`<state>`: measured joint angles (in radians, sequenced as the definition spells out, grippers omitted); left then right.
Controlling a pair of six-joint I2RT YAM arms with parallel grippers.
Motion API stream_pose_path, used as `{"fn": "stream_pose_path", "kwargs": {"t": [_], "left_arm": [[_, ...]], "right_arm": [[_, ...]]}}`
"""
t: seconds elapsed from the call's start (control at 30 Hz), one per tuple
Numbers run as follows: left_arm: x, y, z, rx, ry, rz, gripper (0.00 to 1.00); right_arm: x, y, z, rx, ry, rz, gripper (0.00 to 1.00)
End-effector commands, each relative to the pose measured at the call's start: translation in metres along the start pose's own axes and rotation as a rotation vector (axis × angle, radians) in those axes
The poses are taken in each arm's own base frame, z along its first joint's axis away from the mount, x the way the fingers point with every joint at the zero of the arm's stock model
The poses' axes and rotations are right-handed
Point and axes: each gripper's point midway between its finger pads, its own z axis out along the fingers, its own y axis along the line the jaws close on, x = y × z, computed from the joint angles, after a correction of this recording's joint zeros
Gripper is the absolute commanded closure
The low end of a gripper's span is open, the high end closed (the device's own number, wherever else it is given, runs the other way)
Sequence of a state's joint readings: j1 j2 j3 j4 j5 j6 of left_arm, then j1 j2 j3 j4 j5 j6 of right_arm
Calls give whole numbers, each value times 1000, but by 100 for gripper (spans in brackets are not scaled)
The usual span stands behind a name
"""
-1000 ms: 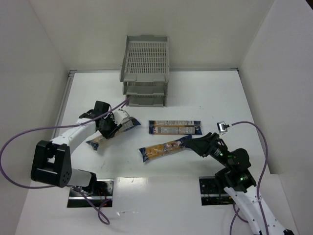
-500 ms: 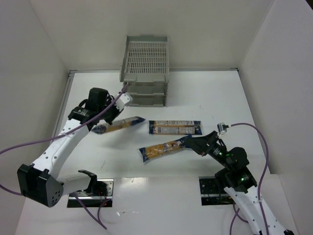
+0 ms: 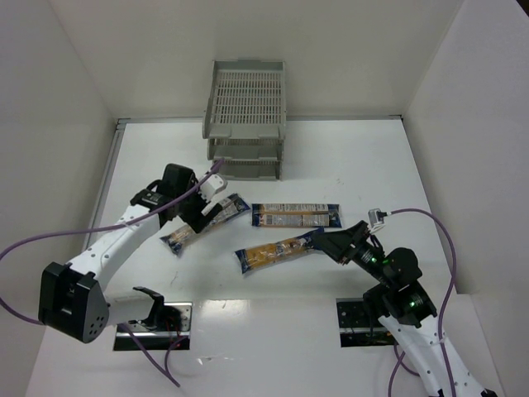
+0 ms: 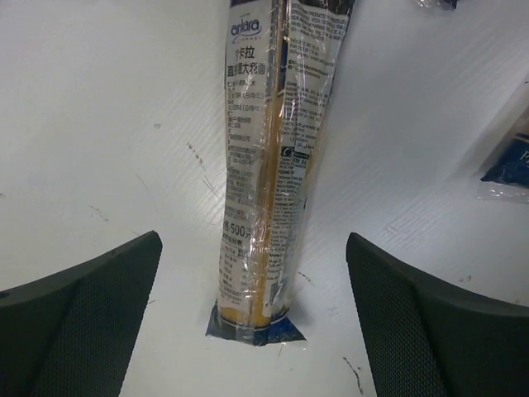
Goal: Place and organize the pasta boxes and bags onto the shelf
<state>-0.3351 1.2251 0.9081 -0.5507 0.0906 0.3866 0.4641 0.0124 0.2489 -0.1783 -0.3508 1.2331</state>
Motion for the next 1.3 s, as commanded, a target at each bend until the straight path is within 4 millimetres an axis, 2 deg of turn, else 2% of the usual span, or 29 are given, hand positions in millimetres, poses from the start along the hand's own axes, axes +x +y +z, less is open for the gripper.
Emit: {"fn": "stream_pose_path", "kwargs": {"t": [0.0, 0.13, 0.3, 0.37, 0.43, 0.47, 0.53, 0.57, 0.63, 0.67, 0.73, 0.77, 0.8, 0.87, 0.9, 0.97, 1.0, 1.03, 1.13, 1.27], "left_arm": [[6, -10, 18, 32, -5, -20, 0], [17, -10, 45, 57, 45, 0, 0], [13, -2, 80, 71, 92, 9, 0], [20, -1, 96, 84, 143, 3, 0], [19, -3, 100, 107, 148, 0, 0], [20, -8, 99, 137, 148, 8, 0], [33, -14, 99, 157, 180, 25, 0], [44, -19, 100, 170, 201, 33, 4], [49, -21, 98, 182, 220, 42, 23], [57, -25, 103, 196, 249, 27, 54], [71, -30, 105, 205, 304, -7, 83], [69, -29, 107, 199, 292, -5, 94], [68, -27, 108, 184, 290, -16, 100], [61, -31, 102, 208, 251, -1, 100], [54, -39, 101, 256, 214, -8, 100], [46, -52, 85, 313, 187, -48, 100], [33, -52, 77, 323, 146, -59, 100], [13, -49, 61, 307, 79, -68, 100], [-25, -43, 33, 293, -14, -122, 100], [-37, -51, 22, 328, -45, -204, 100]], "right_arm": [[-6, 18, -5, -32, -25, -17, 0], [-8, 17, -4, -29, -33, -17, 0], [-9, 15, -4, -18, -41, -13, 0], [-9, 15, -4, -18, -41, -13, 0], [-9, 9, -4, 6, -43, -6, 0], [-10, 14, -5, -4, -46, -9, 0], [-9, 11, -5, 7, -43, -5, 0], [-11, 11, -5, 10, -52, -5, 0], [-12, 11, -5, 13, -61, 4, 0], [-14, 8, -3, 14, -71, 4, 0], [-17, 10, -3, 7, -88, 0, 0], [-20, 12, -2, -1, -105, -4, 0], [-21, 17, -3, -11, -108, -7, 0], [-27, 20, -4, -13, -134, -9, 0], [-27, 20, -4, -13, -134, -9, 0], [-28, 20, -4, -10, -143, -9, 0], [-27, 17, -4, 1, -140, -6, 0], [-29, 18, -5, 7, -147, -5, 0], [-29, 18, -5, 7, -147, -5, 0], [-29, 18, -5, 7, -147, -5, 0]]}}
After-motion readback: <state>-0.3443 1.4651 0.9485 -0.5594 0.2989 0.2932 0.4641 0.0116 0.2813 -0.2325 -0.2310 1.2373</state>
